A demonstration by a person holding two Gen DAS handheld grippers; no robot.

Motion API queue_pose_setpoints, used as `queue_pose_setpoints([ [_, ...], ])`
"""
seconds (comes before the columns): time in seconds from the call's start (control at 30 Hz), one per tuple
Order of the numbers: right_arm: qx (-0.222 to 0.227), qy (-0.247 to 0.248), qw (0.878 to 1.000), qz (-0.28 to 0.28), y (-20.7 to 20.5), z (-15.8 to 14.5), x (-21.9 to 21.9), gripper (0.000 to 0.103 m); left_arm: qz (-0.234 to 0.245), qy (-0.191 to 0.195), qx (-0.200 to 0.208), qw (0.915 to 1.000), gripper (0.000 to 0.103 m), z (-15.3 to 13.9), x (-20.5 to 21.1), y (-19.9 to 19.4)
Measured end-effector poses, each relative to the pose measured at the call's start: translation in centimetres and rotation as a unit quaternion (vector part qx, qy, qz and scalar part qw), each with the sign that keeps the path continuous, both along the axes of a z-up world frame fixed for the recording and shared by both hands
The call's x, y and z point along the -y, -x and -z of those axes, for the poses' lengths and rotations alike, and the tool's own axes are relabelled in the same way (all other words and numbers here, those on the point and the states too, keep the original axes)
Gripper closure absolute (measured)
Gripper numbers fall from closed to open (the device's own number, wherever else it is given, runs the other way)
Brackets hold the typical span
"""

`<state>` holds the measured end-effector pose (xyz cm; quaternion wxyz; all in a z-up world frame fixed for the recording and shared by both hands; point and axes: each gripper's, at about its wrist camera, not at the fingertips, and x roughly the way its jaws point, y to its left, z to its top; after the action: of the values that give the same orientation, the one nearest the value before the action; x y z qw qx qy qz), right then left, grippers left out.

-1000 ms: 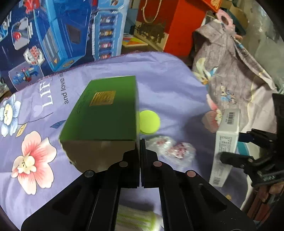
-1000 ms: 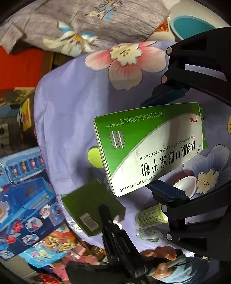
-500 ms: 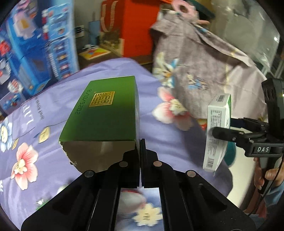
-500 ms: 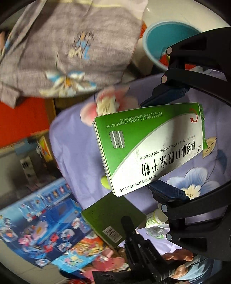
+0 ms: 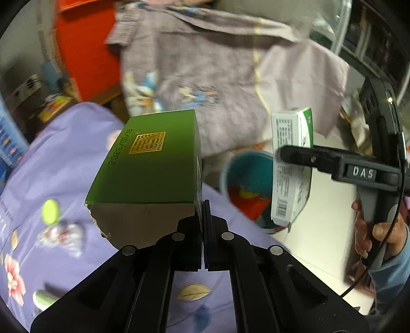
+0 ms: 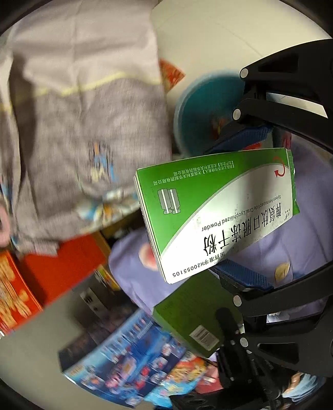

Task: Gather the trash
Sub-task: 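Carry both boxes over the bin and open both grippers to drop them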

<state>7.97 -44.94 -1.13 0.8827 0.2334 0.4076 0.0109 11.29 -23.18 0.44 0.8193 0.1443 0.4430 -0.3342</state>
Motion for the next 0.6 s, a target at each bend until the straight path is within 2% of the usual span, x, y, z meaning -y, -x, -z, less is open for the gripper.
queue_pose_setpoints([
  [0.23,-0.018,-0.017,0.998,0.064,3.3,2.8,6.8,0.028,0.065,-0.03,-0.029,0.997,0.102,2.9,8.0,1.4],
  [0.47,-0.039,-0.034,0.994,0.094,4.5,5.5,10.3,0.028,0.11,-0.055,-0.059,0.9906,0.102,6.0,14.1,1.6],
  [0.6,-0.044,-0.04,0.993,0.102,4.4,6.2,11.3,0.028,0.121,-0.067,-0.071,0.9878,0.1,7.5,15.9,1.5],
])
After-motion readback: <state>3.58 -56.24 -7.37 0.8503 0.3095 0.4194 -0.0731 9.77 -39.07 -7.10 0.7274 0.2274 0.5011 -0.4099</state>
